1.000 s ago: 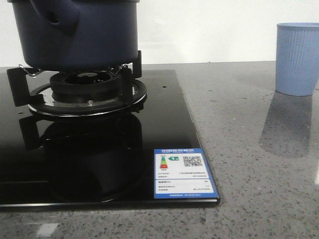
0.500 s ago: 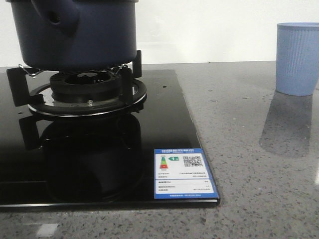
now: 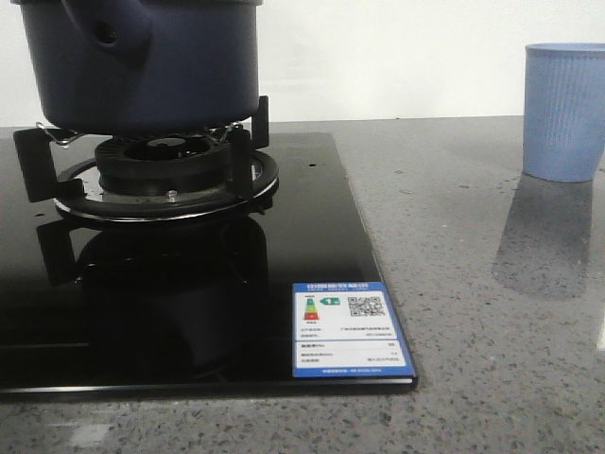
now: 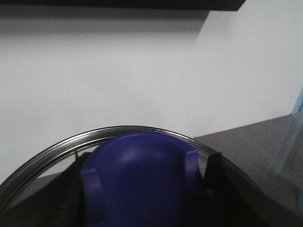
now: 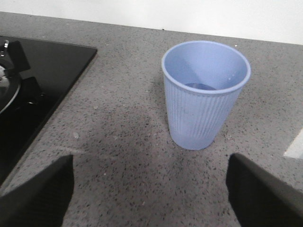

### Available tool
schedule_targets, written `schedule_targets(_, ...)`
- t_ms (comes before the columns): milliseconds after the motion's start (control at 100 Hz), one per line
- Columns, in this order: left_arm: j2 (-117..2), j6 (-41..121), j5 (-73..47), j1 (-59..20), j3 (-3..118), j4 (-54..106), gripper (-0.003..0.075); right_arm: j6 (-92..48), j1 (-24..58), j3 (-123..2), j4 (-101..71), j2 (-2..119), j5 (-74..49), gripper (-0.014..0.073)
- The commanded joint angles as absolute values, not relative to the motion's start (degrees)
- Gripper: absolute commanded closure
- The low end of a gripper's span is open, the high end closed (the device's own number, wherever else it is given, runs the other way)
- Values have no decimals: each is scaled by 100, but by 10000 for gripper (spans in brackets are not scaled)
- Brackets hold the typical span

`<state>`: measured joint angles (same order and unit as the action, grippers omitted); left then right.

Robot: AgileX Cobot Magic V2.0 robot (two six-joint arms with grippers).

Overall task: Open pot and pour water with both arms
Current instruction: 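Close left gripper on the blue lid knob and right gripper around the cup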

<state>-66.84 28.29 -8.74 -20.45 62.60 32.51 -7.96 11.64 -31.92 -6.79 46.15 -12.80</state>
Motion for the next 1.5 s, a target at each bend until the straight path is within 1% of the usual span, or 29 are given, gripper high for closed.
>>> schedule_targets(0, -6375, 2835, -344, -1916, 6470, 3313, 351, -807, 1181, -3141, -635, 4882, -146, 22)
schedule_targets(190, -6148, 2835, -344, -1700, 6470, 3313, 351, -807, 1041, -2990, -660, 5817, 1153, 22)
schedule_targets(400, -6063, 2835, -355, -1431, 6470, 3313, 351, -807, 800, -2990, -1005, 7000, 2261, 22)
schedule_targets(550, -6063, 2835, -355, -1137, 6470, 3304, 351, -792, 774, -3014, -1087, 7582, 2890, 22)
schedule_targets(720, -6063, 2835, -374, -840, 6470, 3301, 351, -641, 774, -3068, -1087, 7898, 3089, 22)
schedule_targets(920, -6063, 2835, -402, -581, 6470, 3301, 351, -594, 774, -3068, -1057, 7922, 3474, 22)
schedule_targets(1110, -6063, 2835, -402, -519, 6470, 3301, 351, -508, 774, -3080, -888, 8122, 3620, 22)
schedule_targets(1240, -6063, 2835, -402, -519, 6470, 3301, 351, -507, 774, -3080, -855, 8227, 3947, 22)
schedule_targets(1410, -6063, 2835, -411, -519, 6470, 3301, 351, -507, 774, -3161, -833, 8376, 3954, 24)
schedule_targets(1490, -6063, 2835, -411, -519, 6470, 3301, 351, -507, 774, -3210, -833, 8417, 3996, 61)
